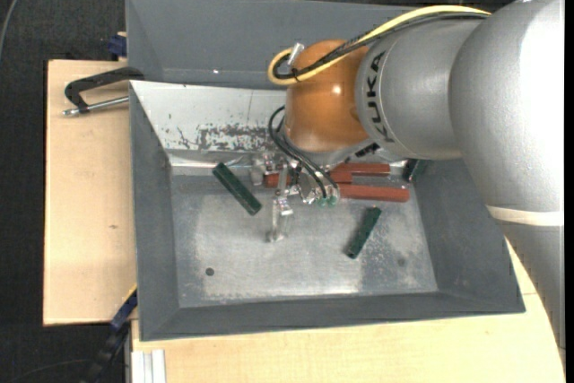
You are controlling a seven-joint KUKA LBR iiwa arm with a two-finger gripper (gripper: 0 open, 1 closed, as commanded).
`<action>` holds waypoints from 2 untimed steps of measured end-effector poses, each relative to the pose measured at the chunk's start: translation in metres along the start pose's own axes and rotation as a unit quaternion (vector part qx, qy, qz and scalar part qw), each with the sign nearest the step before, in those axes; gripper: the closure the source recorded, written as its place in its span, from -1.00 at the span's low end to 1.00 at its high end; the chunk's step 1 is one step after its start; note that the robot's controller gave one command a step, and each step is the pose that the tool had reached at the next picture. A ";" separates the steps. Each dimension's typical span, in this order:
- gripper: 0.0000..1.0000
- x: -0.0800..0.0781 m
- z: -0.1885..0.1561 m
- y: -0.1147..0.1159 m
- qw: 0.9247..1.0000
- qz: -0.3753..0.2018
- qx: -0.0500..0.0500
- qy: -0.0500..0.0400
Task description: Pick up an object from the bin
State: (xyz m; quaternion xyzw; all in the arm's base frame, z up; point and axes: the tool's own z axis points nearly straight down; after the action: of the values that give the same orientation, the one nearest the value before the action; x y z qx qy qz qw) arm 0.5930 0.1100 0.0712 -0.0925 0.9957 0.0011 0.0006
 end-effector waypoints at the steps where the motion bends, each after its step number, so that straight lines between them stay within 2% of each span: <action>1: -1.00 -0.021 0.000 0.076 1.000 0.000 -0.002 -0.003; 2: 1.00 -0.020 0.000 0.070 1.000 0.003 0.000 -0.002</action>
Offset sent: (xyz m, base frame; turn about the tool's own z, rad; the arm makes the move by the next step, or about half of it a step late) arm 0.0061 0.0713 -0.0012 0.0058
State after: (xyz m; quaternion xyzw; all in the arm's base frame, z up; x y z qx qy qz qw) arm 0.6002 0.1828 0.0713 -0.0896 0.9960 0.0017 0.0027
